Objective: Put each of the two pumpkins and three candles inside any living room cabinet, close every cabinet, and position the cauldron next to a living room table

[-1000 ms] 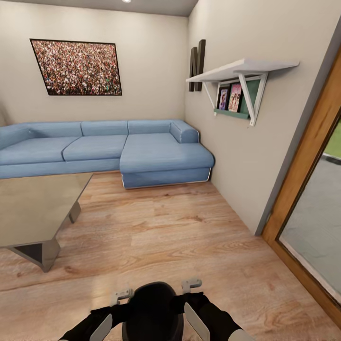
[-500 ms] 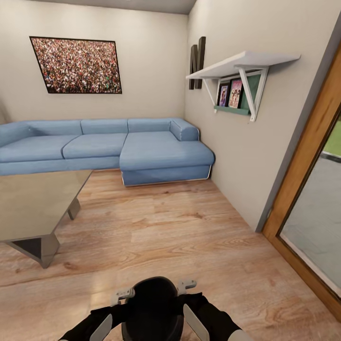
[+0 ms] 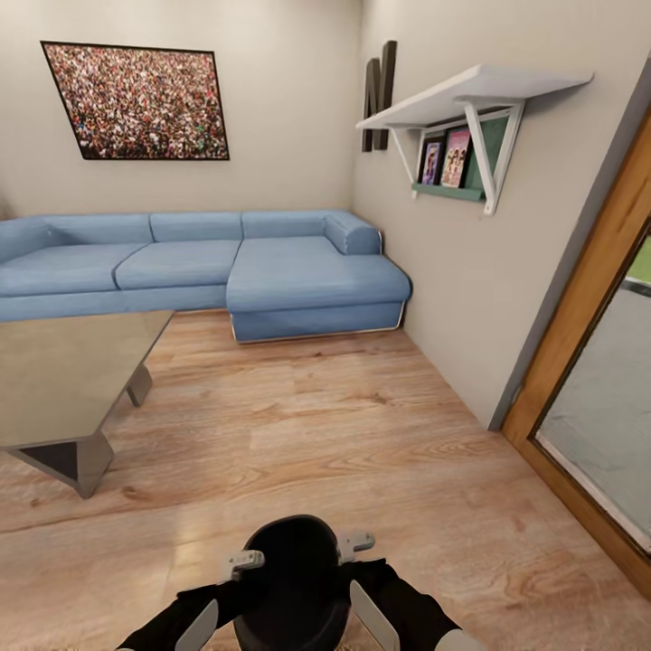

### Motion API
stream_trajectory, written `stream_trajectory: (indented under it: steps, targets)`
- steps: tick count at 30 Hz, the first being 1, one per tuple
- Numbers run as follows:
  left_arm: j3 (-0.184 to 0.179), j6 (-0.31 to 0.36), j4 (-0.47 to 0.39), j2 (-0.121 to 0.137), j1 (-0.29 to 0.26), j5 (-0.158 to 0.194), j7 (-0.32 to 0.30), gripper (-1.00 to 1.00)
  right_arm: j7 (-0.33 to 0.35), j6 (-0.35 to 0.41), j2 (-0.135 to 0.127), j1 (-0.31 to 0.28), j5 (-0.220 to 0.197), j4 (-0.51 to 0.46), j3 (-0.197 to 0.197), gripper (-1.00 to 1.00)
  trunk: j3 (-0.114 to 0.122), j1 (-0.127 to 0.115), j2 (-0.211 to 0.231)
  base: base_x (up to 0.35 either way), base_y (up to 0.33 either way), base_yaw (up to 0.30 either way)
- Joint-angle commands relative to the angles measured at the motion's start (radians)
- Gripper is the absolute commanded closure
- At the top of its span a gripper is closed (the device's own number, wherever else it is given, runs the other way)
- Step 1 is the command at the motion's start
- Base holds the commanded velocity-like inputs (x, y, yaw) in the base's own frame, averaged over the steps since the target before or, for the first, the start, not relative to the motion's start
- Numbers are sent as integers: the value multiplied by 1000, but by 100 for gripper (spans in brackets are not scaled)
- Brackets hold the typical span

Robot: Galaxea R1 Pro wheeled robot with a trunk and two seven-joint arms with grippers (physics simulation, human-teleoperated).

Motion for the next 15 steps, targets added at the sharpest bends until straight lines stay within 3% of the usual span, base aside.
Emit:
stream_trajectory:
  steps: [1,6,15]
  targets:
    - [-3,4,-2,1,-1,5,-1,-100,-9,2,0,-1,-9,-1,4,-100,-5,0,-1,0,0,0]
    - [-4,4,-2,-2,0,5,-2,-100,-11,2,0,-1,-9,-1,3,-100,-24,2,-2,0,0,0]
    - [-4,2,-2,-2,0,5,0,-100,-18,-4,0,-1,-10,1,2,-100,-24,2,-2,0,0,0]
